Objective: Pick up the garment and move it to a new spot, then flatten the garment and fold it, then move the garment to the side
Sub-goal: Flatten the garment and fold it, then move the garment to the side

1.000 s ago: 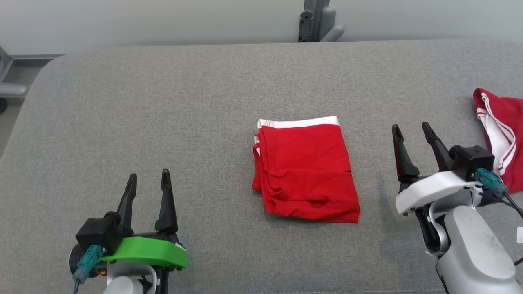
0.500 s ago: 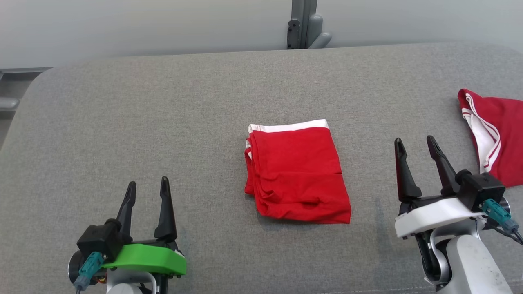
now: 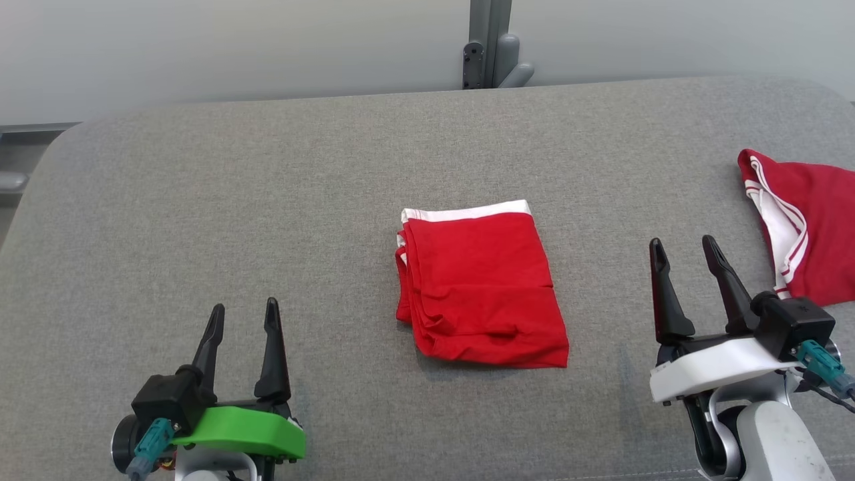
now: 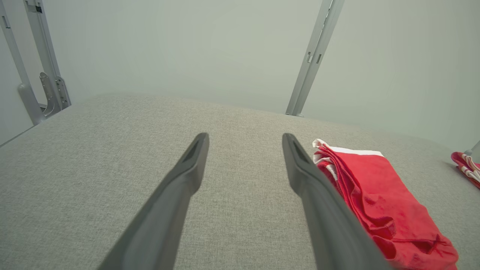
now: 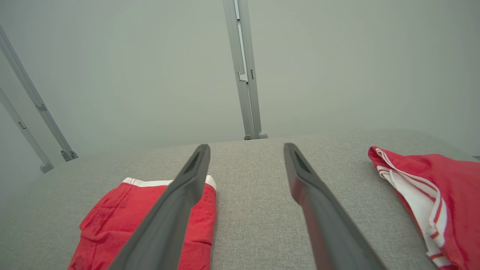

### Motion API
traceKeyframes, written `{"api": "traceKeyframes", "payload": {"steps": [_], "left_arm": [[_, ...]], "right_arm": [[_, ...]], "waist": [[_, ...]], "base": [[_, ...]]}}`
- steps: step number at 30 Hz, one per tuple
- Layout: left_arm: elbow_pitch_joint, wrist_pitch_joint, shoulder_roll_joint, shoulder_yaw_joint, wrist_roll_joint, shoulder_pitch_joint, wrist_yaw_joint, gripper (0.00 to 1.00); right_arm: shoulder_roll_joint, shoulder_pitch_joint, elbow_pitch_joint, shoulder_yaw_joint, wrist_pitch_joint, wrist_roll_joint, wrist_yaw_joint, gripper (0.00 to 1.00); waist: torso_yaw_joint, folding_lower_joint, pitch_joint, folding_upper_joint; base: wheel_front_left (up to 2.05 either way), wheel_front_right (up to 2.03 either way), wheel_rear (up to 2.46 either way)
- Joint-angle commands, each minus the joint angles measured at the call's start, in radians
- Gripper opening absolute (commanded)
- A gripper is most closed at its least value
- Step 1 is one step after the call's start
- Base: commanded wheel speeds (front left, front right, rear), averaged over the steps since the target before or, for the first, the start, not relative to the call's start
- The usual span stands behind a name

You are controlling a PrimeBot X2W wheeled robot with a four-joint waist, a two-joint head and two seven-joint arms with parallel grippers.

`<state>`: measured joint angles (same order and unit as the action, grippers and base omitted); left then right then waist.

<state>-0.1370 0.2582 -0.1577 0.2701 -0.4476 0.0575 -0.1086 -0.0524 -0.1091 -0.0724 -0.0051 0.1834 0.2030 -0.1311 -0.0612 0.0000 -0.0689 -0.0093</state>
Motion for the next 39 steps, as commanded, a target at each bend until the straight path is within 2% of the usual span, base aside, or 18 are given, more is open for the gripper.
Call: {"api": "traceKeyframes", "payload": {"steps": [1, 14, 20, 31, 39], "left_arm": [[-0.001, 0.008, -0.004, -0.003, 0.006, -0.008, 0.004, 1.00], [-0.002, 0.007, 0.001, -0.005, 0.012, 0.002, 0.005, 1.00], [-0.001, 0.007, 0.005, -0.002, 0.017, 0.017, 0.007, 1.00], [0.000, 0.007, 0.021, -0.008, 0.030, 0.044, 0.009, 1.00], [-0.007, 0.007, 0.035, -0.019, 0.041, 0.055, 0.019, 1.00]], "right_arm": [[0.000, 0.010, 0.006, -0.004, -0.004, -0.001, 0.001, 1.00], [0.002, -0.012, 0.011, -0.014, -0.015, -0.005, 0.001, 1.00], [-0.006, -0.052, -0.035, -0.003, -0.049, -0.015, 0.001, 1.00], [-0.075, -0.191, -0.266, 0.082, -0.145, 0.032, 0.001, 1.00], [-0.138, -0.305, -0.465, 0.199, -0.239, 0.196, 0.001, 1.00]], "waist": [[0.000, 0.0000, -0.001, 0.0093], [-0.010, 0.0000, -0.013, 0.0093], [-0.031, 0.0000, -0.034, 0.0093], [-0.087, 0.0000, -0.082, 0.0093], [-0.130, 0.0000, -0.104, 0.0093]], "base": [[0.00, 0.00, 0.00], [0.00, 0.00, 0.00], [0.00, 0.00, 0.00], [0.00, 0.00, 0.00], [0.00, 0.00, 0.00]]}}
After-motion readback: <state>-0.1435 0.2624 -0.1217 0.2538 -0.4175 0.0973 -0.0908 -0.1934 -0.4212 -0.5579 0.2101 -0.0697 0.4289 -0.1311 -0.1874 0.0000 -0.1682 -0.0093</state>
